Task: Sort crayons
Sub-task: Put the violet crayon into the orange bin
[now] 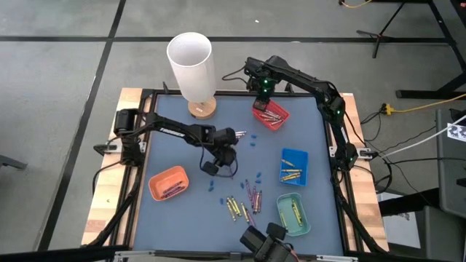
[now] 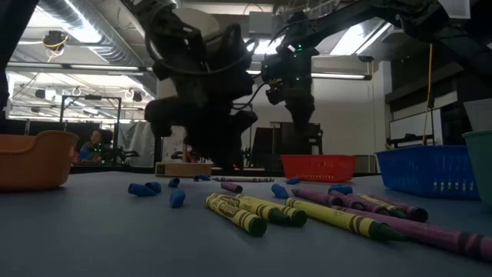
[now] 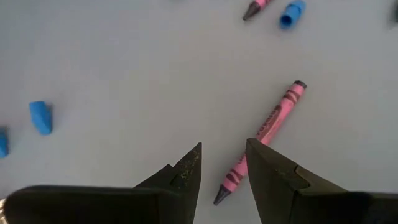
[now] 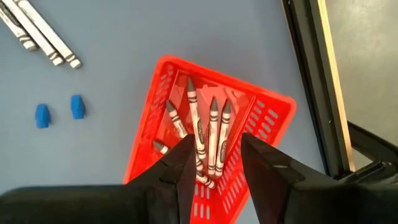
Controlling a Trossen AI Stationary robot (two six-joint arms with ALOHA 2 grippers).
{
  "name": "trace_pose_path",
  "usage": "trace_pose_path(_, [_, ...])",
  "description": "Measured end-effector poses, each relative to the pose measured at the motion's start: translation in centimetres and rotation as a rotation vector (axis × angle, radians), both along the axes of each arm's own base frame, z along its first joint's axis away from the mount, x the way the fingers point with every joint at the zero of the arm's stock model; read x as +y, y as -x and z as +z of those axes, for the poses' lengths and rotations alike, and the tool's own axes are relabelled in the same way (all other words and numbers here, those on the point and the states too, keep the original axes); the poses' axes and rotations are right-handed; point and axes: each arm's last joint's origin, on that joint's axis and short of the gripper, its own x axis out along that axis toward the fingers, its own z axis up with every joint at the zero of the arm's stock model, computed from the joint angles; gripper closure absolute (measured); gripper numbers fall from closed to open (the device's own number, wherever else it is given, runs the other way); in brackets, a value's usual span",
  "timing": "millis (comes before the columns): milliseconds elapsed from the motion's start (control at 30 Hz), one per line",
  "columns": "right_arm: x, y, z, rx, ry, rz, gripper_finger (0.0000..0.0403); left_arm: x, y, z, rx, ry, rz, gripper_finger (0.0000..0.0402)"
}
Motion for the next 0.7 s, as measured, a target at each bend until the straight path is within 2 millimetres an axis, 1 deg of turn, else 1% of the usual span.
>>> trace_pose_path(267, [0.0,0.0,0.0,-0.003,0.002,-0.003,0.0276,0.0,0.1,-0.1,0.002,0.041,-0.052,0.0292])
trace_pose_path(467, [0.0,0.0,0.0,-0.003,0.001,-0.003,0.0276,-0.1,0.0,-1.1,0.015,0.028,-0.098,0.0292])
trace_pose_path(700, [0.0,0.0,0.0,-0.007,-0.004,-0.002,0.0276,0.0,-0.1,-3.1,0.079,0.053,-0.105,0.0292])
